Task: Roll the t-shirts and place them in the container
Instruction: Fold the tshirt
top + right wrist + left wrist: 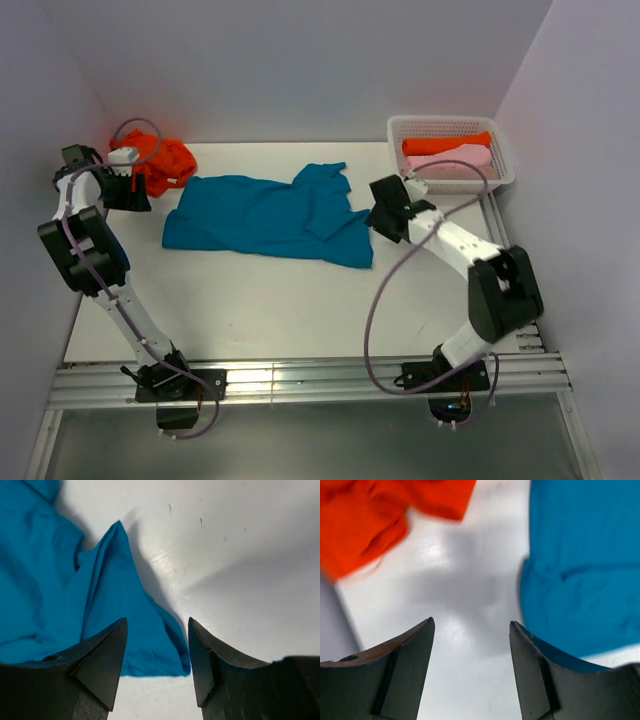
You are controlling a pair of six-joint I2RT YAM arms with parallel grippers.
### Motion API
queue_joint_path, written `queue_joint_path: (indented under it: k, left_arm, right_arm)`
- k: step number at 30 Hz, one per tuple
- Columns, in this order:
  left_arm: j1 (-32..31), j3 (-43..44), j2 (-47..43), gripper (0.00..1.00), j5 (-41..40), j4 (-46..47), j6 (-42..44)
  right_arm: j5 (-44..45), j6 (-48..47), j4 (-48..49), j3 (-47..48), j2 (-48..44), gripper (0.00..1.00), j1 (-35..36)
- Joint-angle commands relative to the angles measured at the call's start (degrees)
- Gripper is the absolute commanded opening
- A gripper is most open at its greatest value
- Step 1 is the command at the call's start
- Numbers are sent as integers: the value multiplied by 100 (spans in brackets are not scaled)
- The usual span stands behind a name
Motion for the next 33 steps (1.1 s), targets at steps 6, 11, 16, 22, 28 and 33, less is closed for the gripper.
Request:
queue_joint_path:
  k: [6, 11, 16, 22, 28, 33]
  left_arm:
    - [443, -1265, -1211, 67, 719, -801, 736]
    - [460, -1696, -1124, 67, 1036, -873, 535]
    - [478, -1784, -983, 74, 1168, -777, 202]
    - [469, -1846, -685, 70, 1247, -820, 51]
    - [452, -1925, -500, 68, 1212, -759, 25]
    - [408, -1846, -315, 66, 1256, -776, 8]
  right_arm:
    - [-768, 1095, 1497, -2360, -1711, 59, 112]
    - [-953, 1404, 2332, -2766, -1150, 61, 349]
    - [-1155, 1633, 3203, -3091, -764, 61, 341]
    - [-1305, 1738, 3748, -3214, -385, 58, 349]
    - [-1234, 1703, 3723, -3206, -297, 38, 349]
    - [-1129, 1633, 3512, -3066, -270, 29, 349]
